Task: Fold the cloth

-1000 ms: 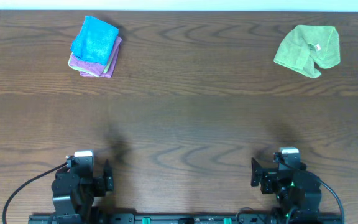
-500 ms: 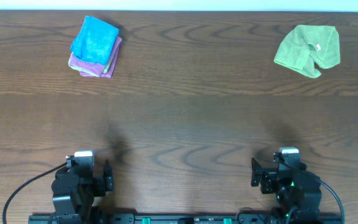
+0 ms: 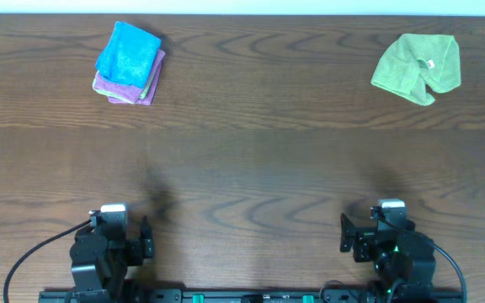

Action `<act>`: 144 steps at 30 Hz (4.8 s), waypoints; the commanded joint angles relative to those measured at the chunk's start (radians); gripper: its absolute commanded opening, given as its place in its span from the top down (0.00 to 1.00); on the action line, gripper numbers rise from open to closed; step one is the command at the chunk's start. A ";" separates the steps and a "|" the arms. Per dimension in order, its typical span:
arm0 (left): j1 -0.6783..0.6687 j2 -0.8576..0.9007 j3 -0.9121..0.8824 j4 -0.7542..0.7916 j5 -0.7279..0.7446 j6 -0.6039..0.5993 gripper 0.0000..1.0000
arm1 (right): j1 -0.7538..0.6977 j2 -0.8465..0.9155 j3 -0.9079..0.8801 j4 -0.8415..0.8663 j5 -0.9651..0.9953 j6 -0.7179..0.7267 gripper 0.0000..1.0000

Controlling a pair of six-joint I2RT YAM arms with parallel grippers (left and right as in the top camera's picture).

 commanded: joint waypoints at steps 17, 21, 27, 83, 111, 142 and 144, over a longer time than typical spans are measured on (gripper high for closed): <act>-0.005 -0.007 -0.041 -0.027 -0.019 0.008 0.05 | -0.009 0.018 0.010 0.023 -0.022 0.027 0.01; -0.005 -0.007 -0.041 -0.027 -0.019 0.008 0.05 | -0.010 0.148 0.132 0.022 -0.007 0.070 0.01; -0.005 -0.007 -0.041 -0.027 -0.019 0.008 0.05 | -0.009 0.428 0.405 -0.026 0.091 0.121 0.01; -0.005 -0.007 -0.041 -0.027 -0.019 0.008 0.05 | -0.342 1.748 1.103 0.562 -0.020 0.211 0.03; -0.005 -0.007 -0.041 -0.027 -0.019 0.008 0.05 | -0.327 2.164 1.109 0.976 -0.129 0.451 0.20; -0.005 -0.007 -0.041 -0.027 -0.019 0.008 0.05 | -0.153 1.725 1.144 0.454 -0.236 0.228 0.99; -0.005 -0.007 -0.041 -0.027 -0.019 0.008 0.05 | -0.107 1.703 1.144 0.419 -0.228 0.228 0.99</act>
